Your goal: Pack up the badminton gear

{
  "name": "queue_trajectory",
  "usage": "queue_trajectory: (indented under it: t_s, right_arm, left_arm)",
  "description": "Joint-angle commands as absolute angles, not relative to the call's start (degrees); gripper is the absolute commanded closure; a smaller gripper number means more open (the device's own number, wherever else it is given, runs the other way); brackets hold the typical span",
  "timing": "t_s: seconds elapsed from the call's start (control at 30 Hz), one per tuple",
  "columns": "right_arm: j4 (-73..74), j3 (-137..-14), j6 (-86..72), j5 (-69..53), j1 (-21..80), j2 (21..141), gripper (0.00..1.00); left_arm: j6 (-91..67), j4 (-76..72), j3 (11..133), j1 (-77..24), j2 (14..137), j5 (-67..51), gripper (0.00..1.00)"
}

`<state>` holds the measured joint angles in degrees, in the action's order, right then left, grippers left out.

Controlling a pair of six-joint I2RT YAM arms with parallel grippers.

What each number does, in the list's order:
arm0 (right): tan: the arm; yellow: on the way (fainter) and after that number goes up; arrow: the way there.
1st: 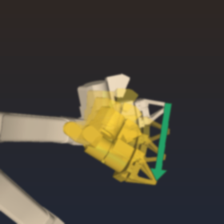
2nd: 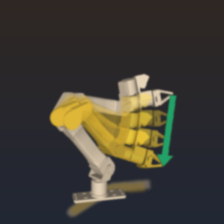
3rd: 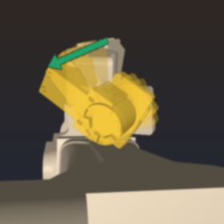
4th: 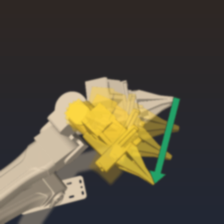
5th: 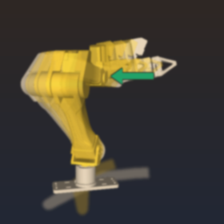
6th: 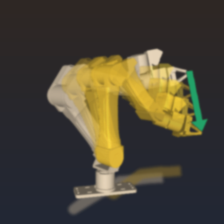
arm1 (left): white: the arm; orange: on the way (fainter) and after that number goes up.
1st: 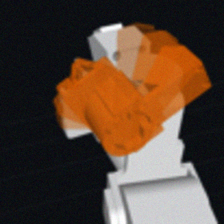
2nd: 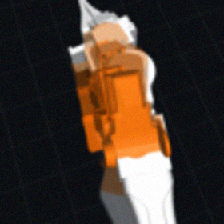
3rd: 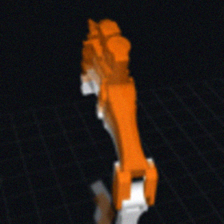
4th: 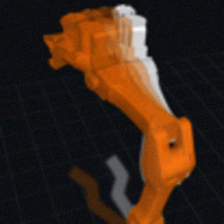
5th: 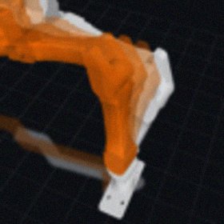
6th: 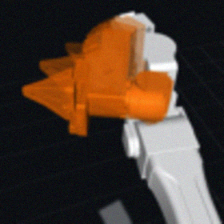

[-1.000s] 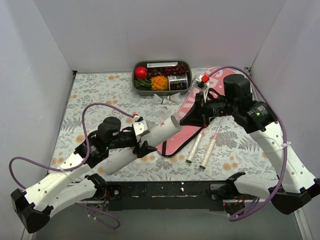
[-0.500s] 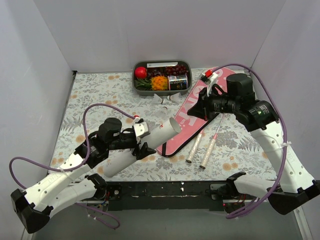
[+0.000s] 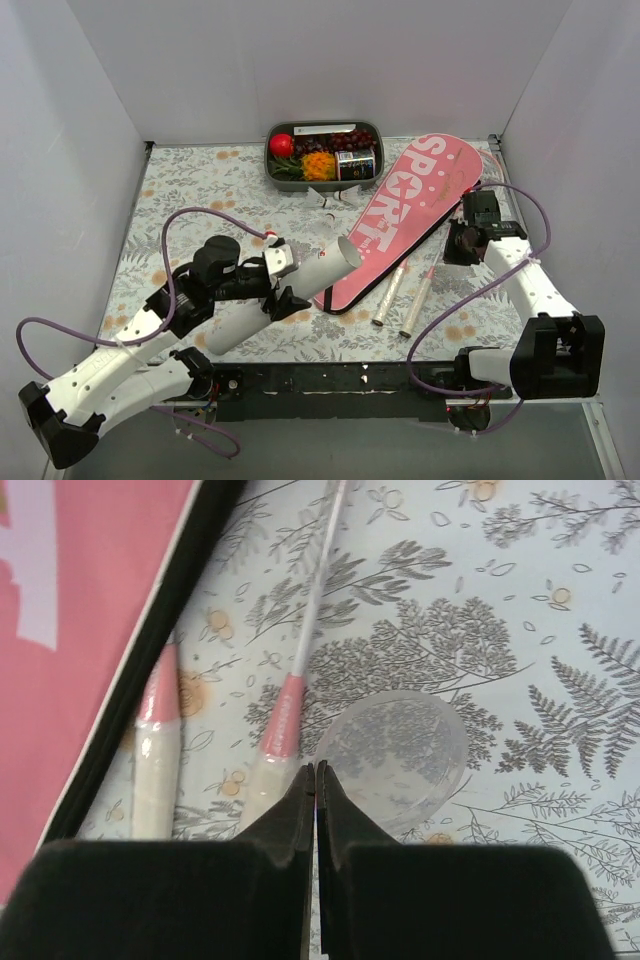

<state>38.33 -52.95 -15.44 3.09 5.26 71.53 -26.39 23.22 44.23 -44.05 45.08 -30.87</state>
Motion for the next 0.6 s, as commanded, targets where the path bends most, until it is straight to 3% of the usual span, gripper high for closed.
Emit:
queue_trajectory:
  t_s: [0.0, 0.33, 0.57]
  right_arm:
    - [30.2, -51.2, -21.4, 11.9, 4.0, 72.0, 0.99]
    - [25.2, -46.7, -25.5, 21.3, 2.0, 79.5, 0.99]
    - [23.6, -47.5, -25.7, 20.5, 0.5, 83.4, 0.99]
  left_arm:
    - [-25.8, 23.5, 47.8, -44.2, 41.7, -31.5, 0.97]
    - [-26.4, 24.3, 49.6, -44.3, 40.2, -33.0, 0.96]
    - [-27.3, 23.6, 49.6, -44.3, 37.8, -33.6, 0.97]
